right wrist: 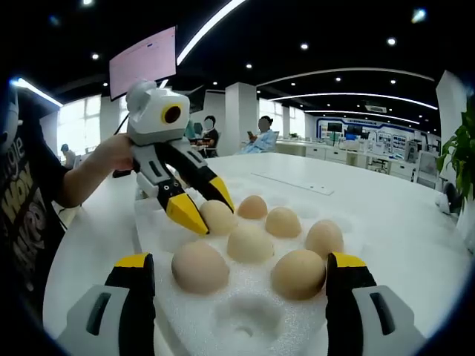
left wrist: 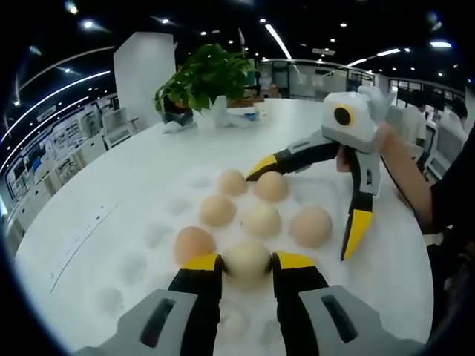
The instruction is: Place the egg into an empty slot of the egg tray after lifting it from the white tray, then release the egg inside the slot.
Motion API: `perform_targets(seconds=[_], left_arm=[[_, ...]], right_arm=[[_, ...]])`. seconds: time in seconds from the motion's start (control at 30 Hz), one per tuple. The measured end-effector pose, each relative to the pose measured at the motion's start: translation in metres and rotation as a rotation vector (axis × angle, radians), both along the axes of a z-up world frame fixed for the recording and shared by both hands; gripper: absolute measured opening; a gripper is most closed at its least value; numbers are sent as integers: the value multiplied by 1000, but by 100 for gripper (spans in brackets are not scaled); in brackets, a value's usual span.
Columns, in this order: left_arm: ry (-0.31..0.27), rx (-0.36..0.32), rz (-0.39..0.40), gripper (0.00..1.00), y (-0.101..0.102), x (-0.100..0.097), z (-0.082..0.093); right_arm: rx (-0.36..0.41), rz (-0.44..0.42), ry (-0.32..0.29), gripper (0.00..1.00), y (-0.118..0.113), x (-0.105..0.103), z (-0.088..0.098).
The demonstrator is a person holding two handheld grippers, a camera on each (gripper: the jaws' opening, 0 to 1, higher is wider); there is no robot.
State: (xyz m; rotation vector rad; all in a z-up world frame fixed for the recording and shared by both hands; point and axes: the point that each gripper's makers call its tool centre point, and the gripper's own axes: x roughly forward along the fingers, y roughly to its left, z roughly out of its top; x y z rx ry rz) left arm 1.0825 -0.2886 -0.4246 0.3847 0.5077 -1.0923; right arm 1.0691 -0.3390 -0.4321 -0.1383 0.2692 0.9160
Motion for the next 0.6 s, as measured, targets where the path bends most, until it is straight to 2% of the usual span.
perform_targets(seconds=[0.6], left_arm=[[-9, -21, -3, 27, 10, -7, 16]], right_arm=[[4, 1, -3, 100, 0, 1, 0]])
